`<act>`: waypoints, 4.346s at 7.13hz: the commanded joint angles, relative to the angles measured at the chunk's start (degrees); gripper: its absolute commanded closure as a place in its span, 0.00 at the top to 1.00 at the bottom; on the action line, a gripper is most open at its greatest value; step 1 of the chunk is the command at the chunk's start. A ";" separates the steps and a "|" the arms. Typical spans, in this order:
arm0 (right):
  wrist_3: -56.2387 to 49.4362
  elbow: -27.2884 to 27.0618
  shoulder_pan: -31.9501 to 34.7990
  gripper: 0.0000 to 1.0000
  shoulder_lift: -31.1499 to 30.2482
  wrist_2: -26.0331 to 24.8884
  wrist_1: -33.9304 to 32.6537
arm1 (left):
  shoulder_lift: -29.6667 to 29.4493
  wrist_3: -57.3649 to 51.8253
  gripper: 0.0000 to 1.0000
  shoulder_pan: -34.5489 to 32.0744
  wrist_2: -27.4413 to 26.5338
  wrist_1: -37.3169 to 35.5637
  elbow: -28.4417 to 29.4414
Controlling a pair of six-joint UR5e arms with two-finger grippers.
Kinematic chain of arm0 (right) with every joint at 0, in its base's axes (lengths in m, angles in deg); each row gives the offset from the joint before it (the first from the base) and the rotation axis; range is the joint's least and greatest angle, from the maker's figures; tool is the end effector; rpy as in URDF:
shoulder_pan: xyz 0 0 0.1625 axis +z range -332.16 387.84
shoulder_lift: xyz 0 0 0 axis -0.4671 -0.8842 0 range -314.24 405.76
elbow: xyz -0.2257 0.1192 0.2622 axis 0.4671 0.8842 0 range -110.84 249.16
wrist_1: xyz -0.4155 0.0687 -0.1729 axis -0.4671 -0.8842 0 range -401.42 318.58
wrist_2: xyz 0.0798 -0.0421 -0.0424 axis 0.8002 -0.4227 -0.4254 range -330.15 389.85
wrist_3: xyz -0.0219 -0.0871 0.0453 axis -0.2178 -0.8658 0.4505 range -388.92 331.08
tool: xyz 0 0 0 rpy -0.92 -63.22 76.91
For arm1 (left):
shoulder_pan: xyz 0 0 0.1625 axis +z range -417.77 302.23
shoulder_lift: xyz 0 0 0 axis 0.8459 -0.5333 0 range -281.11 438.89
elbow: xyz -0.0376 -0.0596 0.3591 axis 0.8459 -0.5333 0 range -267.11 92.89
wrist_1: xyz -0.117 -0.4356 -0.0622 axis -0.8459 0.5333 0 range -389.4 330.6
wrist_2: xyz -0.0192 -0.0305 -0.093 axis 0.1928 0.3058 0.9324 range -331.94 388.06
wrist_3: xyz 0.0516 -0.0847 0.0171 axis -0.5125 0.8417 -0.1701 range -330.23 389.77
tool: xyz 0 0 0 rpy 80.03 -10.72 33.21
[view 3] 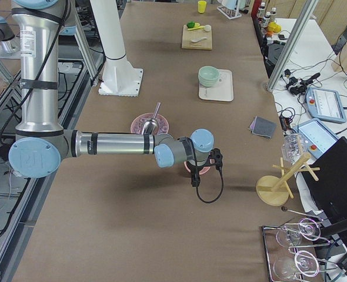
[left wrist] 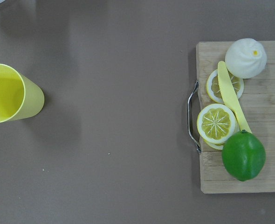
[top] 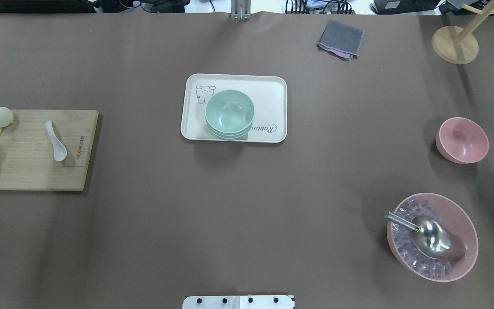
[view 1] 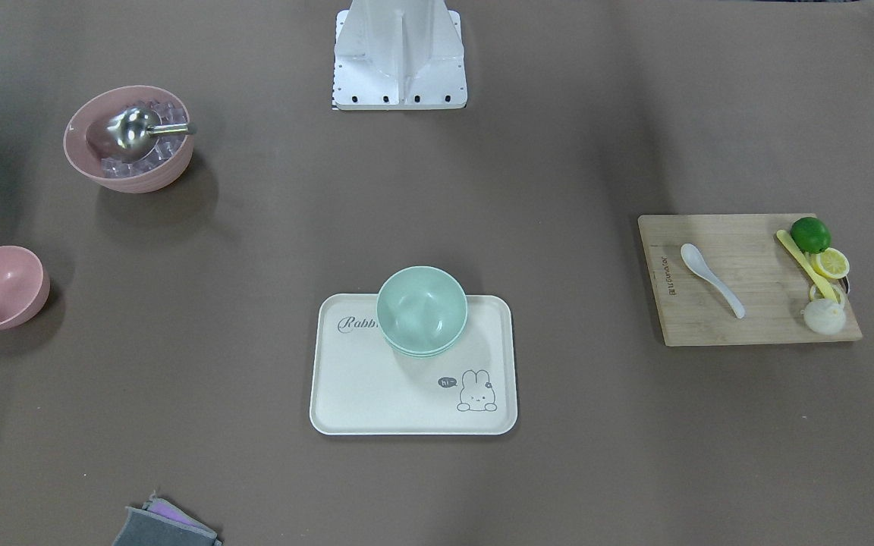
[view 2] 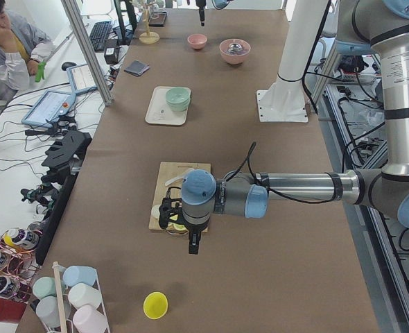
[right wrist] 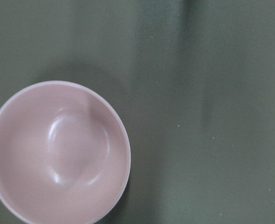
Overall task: Stack pink bowl on green and place spoon
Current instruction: 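Lower the right gripper onto the pink bowl rim and grasp it, then carry the pink bowl with the right gripper over the green bowl, then lower pink bowl into green bowl, open right gripper while left reaches spoon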
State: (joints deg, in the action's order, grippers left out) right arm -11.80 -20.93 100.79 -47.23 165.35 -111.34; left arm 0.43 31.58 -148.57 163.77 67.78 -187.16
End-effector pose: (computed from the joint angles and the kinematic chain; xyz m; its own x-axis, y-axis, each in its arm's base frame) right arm -0.0971 -0.5263 0.5878 0.6639 -0.1201 0.7381 0.0887 0.9927 0.0818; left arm -0.0678 -0.4674 0.5924 0.6985 0.0299 -0.7150 0.0360 0.9964 0.0768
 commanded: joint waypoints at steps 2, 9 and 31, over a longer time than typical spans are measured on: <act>11.06 3.34 -3.33 0.86 2.53 -2.60 5.14 | -0.03 0.03 0.98 0.00 0.00 0.02 -0.14; 13.72 8.54 -5.36 0.00 6.94 -2.16 5.23 | -0.20 2.03 0.98 0.00 0.00 0.02 -0.66; 69.54 9.68 -26.91 1.00 54.06 -9.22 -14.55 | -21.98 60.46 0.97 32.66 -6.55 11.18 8.56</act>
State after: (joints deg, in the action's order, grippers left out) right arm 57.99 -10.64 71.35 7.55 152.95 -125.84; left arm -18.95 85.94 -120.29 160.69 78.92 -179.16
